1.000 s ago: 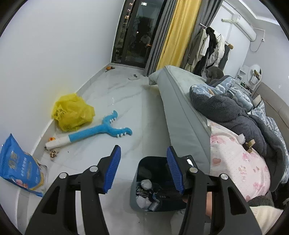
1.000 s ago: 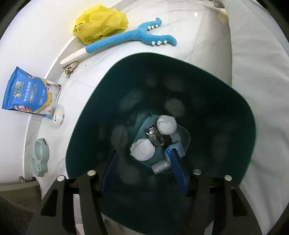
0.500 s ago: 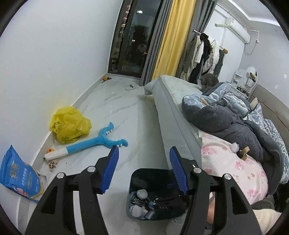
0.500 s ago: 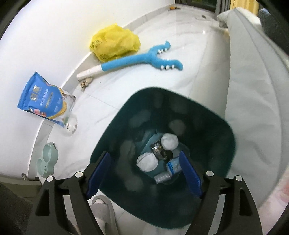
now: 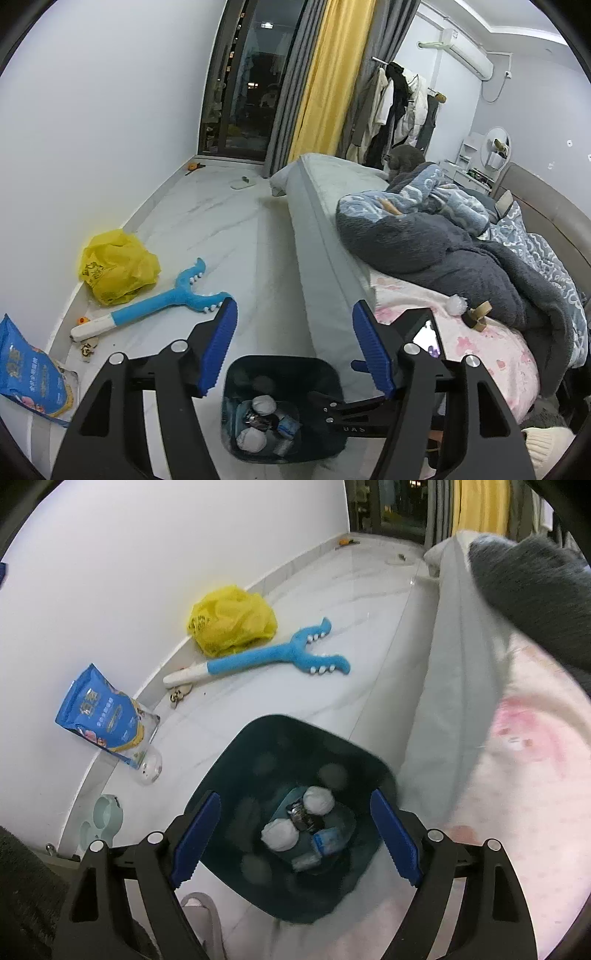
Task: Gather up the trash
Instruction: 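Move both empty tools from the bin back toward the bed, then grasp the brown tape roll with the right tool while the left tool grasps the bubble wrap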
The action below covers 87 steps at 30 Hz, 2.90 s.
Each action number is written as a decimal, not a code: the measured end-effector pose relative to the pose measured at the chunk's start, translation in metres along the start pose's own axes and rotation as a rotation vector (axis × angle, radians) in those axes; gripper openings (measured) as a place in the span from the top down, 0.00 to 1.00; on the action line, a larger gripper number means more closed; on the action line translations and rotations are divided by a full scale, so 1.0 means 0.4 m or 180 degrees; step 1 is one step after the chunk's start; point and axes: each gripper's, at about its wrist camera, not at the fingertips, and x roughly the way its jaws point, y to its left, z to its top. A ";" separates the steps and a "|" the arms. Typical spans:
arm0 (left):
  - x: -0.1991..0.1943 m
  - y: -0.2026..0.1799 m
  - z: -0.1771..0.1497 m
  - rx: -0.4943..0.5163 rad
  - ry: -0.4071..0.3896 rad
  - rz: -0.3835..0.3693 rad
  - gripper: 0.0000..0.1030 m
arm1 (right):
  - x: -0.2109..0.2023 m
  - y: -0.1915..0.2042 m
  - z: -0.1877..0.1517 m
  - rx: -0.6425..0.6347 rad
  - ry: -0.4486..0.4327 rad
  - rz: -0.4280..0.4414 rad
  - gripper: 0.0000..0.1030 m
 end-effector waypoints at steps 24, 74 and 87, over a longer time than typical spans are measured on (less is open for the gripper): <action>0.088 -0.190 0.005 0.0133 0.0067 -0.0209 0.24 | -0.241 -0.162 -0.053 -0.0030 -0.0536 -0.0276 0.15; 0.467 -0.568 -0.085 0.0455 0.0618 -0.1061 0.08 | -0.422 -0.720 -0.225 0.1172 -0.0910 -0.0904 0.11; 0.548 -0.613 -0.108 0.0386 0.0747 -0.1150 0.08 | -0.389 -0.752 -0.215 0.1207 -0.0839 -0.0876 0.41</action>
